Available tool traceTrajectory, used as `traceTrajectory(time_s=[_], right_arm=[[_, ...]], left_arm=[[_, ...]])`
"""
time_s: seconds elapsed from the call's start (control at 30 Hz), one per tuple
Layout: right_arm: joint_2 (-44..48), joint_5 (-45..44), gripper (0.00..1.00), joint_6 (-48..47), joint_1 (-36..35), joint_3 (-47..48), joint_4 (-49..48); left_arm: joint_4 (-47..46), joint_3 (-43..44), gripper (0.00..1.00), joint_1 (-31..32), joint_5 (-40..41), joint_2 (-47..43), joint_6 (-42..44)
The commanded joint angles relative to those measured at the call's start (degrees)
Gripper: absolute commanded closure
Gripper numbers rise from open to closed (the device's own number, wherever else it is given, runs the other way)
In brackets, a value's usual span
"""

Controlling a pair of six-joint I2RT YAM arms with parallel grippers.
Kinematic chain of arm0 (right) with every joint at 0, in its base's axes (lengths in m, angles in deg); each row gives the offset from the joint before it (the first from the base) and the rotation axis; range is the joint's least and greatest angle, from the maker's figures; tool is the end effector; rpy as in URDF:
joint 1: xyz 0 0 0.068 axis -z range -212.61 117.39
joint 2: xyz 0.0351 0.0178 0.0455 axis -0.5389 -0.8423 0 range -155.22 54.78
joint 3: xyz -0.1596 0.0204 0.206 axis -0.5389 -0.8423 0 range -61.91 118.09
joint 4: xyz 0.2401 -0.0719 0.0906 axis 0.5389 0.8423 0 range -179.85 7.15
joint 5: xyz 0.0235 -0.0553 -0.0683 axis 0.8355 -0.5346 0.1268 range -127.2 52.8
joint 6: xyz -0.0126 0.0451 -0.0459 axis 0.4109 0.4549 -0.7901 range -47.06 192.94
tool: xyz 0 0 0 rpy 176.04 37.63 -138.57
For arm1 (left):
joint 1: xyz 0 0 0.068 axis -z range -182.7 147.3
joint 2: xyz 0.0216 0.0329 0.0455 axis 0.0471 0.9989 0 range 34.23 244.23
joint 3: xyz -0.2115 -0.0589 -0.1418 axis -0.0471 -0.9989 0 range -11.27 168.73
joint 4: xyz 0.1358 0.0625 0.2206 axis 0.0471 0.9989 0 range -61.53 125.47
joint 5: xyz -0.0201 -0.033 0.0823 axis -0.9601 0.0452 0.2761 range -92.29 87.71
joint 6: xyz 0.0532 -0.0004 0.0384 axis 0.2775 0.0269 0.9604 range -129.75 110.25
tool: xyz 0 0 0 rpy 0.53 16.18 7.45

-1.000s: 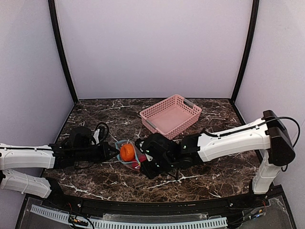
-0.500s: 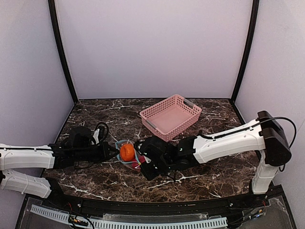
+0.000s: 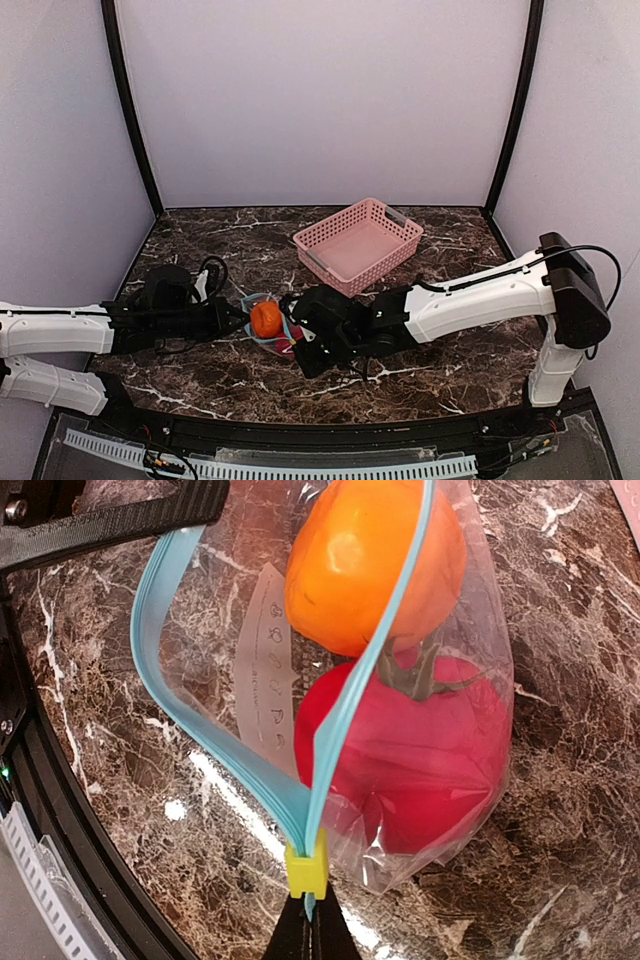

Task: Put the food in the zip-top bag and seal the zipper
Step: Pass from the left arm to the right

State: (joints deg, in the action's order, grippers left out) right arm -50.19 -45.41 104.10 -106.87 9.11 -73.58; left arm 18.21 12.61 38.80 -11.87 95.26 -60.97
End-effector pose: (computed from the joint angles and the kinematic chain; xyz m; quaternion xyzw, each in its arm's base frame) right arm 0.1174 0.3892 0.1709 -0.3218 0.8813 0.2292 0.2592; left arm 0.1779 -0.1688 0.1743 -0.0284 0.8498 -0.4265 0.3084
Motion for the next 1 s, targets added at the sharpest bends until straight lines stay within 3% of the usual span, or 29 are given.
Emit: traceTrajectory(time_s=[0.0,0.5,0.77,0.8,0.9,0.97], right_arm=[[0.15,-1.29,1.0,-0.84,-0.27,0.71,-2.33],[5.87,2.87,1.0,-7.8,-0.27,-5.08,-5.56],[5.63,8.62,1.0,-7.98,-0.47,-6.99,-11.56],[5.73,9.37,0.98,-8.32,-0.86,-7.13,-12.21],[6.27,4.32,0.7,-9.16,-3.95,-7.52,-12.67],[7.03,0.26,0.61,-8.84,-6.2,-8.9,-14.15]], left_arm=[[1.67,0.75,0.99,-0.3,0.25,-1.16,0.54],[15.45,1.57,0.99,-0.36,0.44,-9.58,5.4],[17.56,-1.93,0.99,-0.36,-3.21,-15.76,0.31],[16.83,-2.81,0.99,-0.36,-2.96,-17.0,-0.42],[16.08,-3.54,0.99,-0.38,-0.59,-19.02,-3.05],[16.27,-3.23,0.99,-0.37,0.69,-19.7,-3.46]])
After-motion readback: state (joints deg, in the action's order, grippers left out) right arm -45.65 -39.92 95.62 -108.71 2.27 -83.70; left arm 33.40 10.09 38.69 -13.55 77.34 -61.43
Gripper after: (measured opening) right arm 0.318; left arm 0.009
